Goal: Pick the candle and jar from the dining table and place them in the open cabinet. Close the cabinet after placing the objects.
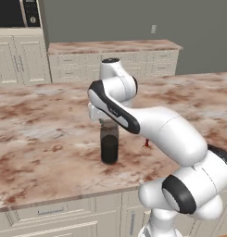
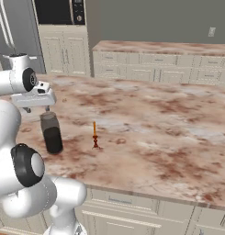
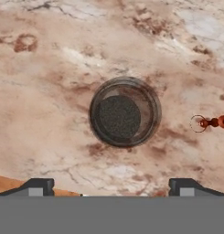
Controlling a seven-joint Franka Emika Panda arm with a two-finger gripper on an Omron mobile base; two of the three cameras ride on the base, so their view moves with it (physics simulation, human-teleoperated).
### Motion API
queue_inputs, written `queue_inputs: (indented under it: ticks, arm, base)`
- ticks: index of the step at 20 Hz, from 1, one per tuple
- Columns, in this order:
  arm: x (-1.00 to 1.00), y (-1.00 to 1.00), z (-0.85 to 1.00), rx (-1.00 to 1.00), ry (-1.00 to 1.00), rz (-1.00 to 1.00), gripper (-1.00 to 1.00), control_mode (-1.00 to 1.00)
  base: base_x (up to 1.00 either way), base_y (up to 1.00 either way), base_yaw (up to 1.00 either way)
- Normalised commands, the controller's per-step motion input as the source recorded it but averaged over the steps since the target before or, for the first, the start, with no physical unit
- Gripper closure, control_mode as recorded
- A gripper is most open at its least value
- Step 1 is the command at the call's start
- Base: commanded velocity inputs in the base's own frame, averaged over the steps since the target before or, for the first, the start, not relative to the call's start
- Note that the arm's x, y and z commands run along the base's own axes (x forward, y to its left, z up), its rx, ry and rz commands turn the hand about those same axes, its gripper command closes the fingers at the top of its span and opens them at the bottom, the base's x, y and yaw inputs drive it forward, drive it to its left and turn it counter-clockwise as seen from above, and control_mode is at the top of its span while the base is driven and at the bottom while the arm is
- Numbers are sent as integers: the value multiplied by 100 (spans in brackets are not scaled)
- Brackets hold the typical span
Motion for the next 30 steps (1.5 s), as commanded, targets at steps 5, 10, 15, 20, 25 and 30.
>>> queue_inputs:
  ticks: [5,10,15,20,25,30]
  arm:
    - [8,0,0,0,0,0,-100,-100]
    - [26,0,0,0,0,0,-100,-100]
    - [14,7,-5,0,1,1,-100,-100]
    - [0,38,-22,0,0,2,-100,-100]
    - [5,7,-2,1,0,1,-100,-100]
    - [13,-20,0,5,0,0,-100,-100]
  base:
    - [0,0,0]
    - [0,0,0]
    - [0,0,0]
    - [0,0,0]
    - [0,0,0]
    - [0,0,0]
